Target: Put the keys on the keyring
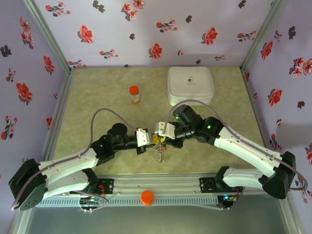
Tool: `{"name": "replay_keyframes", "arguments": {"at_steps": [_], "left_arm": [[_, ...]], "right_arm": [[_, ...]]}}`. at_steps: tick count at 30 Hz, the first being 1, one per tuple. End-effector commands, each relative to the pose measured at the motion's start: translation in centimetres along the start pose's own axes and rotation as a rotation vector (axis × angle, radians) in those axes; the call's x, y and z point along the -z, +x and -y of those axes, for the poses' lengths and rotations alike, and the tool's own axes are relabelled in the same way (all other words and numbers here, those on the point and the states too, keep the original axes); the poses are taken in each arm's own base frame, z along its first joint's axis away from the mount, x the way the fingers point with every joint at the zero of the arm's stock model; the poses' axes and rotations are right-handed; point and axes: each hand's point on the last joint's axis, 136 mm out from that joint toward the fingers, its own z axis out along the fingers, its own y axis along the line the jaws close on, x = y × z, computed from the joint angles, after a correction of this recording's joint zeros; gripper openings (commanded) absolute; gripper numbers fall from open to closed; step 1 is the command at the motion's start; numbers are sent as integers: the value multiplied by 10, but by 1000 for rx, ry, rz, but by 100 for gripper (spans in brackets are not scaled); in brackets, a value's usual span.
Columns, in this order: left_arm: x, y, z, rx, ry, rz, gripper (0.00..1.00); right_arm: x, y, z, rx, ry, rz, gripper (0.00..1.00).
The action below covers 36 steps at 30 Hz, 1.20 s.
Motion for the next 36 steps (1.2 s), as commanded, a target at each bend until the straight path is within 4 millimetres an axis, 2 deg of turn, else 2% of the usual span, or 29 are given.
{"name": "replay_keyframes", "arguments": {"at_steps": [1, 3, 7, 11, 17, 25, 31, 36], "left_arm": [[4, -18, 0, -35, -6, 69, 0], [6, -21, 0, -33, -12, 101, 0], [10, -27, 0, -19, -36, 178, 0], [12, -29, -2, 6, -63, 249, 0], [11, -27, -5, 33, -81, 269, 0], [10, -29, -7, 34, -82, 275, 0], [9, -32, -5, 34, -71, 291, 0], [11, -43, -4, 30, -54, 331, 0]], "right_arm": [[21, -20, 7, -53, 48, 173, 24], [26, -17, 8, -82, 68, 224, 29], [25, -8, 2, -125, 60, 231, 30], [18, -1, -1, -167, 49, 238, 30], [4, 9, -2, -178, 26, 207, 30], [-3, 5, 0, -173, 13, 213, 32], [-6, 3, -2, -176, -9, 219, 26], [-10, 0, -3, -171, -33, 219, 23]]}}
